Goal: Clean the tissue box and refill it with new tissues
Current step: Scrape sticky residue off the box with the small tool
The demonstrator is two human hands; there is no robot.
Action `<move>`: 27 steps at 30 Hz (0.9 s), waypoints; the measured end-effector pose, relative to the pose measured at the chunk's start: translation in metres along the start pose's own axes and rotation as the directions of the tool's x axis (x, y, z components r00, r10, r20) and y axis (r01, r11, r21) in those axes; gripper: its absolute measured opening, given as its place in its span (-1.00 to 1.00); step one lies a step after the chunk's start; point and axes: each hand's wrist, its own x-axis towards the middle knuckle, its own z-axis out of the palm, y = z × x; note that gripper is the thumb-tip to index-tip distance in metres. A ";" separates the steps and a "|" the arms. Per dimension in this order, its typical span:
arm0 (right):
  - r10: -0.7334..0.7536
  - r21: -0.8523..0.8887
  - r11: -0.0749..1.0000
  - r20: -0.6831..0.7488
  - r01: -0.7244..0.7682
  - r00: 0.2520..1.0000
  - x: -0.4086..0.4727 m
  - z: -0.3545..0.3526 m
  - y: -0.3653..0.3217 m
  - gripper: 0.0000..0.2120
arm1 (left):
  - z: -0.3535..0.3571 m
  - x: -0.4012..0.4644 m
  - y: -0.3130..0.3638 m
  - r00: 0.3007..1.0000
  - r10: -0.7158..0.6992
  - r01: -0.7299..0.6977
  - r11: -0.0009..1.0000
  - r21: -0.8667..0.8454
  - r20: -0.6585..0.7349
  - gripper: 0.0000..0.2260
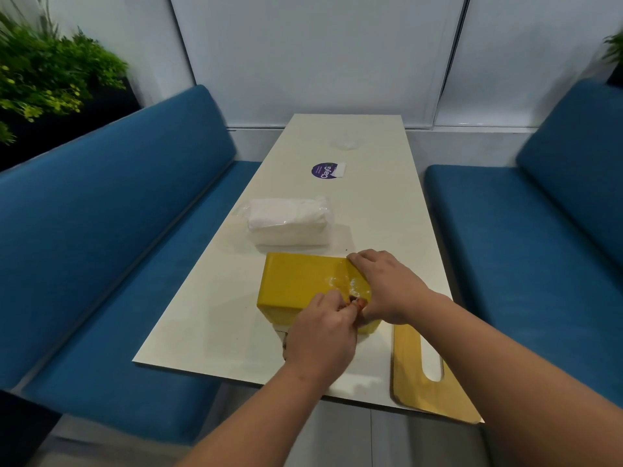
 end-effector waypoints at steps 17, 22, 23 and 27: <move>0.008 0.014 1.000 -0.001 -0.008 1.000 -0.001 -0.001 0.002 0.13 | -0.017 -0.001 -0.039 0.982 -0.189 0.188 0.982 -0.020 -0.004 -0.86; 0.029 0.062 0.998 0.001 -0.029 1.000 -0.003 -0.001 0.002 0.15 | -0.025 0.003 -0.057 0.935 -0.352 0.351 0.935 0.045 0.027 -0.83; 0.033 0.072 0.997 0.002 -0.033 0.999 -0.003 -0.001 0.002 0.15 | -0.028 0.005 -0.061 0.927 -0.374 0.371 0.927 0.056 0.034 -0.81; 0.081 0.124 0.989 -0.003 -0.080 0.997 -0.004 0.001 0.002 0.21 | -0.037 0.013 -0.081 0.895 -0.443 0.438 0.893 0.103 0.043 -0.75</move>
